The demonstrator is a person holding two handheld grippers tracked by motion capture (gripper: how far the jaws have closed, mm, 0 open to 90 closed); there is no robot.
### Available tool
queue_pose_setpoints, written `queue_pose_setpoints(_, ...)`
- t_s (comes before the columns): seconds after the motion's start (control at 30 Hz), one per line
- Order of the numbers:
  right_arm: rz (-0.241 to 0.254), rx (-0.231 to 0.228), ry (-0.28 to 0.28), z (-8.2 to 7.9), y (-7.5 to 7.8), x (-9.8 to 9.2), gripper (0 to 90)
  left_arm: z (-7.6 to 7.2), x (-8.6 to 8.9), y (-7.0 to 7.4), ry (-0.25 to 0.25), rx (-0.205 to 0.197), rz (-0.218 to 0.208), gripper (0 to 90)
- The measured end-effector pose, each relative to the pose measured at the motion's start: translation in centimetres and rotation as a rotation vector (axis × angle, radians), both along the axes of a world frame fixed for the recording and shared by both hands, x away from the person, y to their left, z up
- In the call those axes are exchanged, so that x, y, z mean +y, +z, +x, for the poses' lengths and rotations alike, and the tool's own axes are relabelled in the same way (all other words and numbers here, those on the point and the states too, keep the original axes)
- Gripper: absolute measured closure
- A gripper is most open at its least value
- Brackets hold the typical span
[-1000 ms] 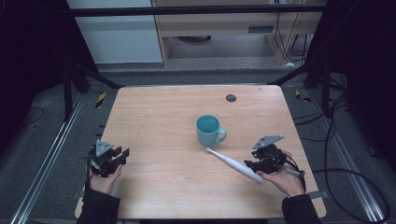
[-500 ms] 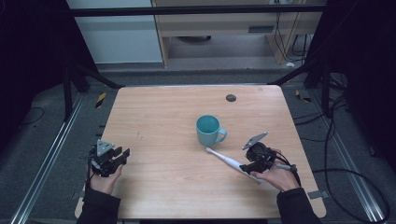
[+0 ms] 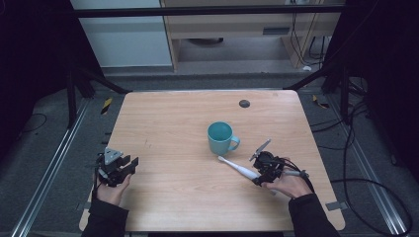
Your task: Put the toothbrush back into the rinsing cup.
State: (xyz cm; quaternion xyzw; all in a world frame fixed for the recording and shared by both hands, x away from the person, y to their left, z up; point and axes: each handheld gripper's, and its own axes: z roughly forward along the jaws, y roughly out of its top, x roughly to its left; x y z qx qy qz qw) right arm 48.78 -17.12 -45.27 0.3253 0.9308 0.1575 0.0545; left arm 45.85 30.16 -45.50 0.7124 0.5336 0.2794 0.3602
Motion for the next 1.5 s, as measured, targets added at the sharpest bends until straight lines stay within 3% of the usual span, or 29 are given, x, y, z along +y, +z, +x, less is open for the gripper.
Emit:
queue_pose_setpoints(0.37,-0.037,0.039,0.007,0.5,-0.9,0.5,56.6,0.0,0.0,0.0,0.000,-0.002,0.004,63.0)
queue_pose_setpoints(0.63,-0.065,0.049,0.021,0.8,-1.5,0.8,64.3,-0.1,0.1,0.0,0.000,-0.002,0.007,63.1)
queue_pose_setpoints(0.93,-0.082,0.076,-0.029,0.9,-1.4,1.3,66.1,-0.1,0.1,0.1,0.000,-0.003,0.008,63.2)
queue_pose_setpoints(1.13,-0.015,0.069,-0.040,0.4,-1.1,1.0,66.3,0.0,0.1,0.0,0.003,-0.004,0.006,63.5)
queue_pose_setpoints(1.5,0.133,-0.071,-0.007,-1.1,2.0,0.9,66.4,0.0,0.1,0.0,0.003,-0.003,0.008,63.7)
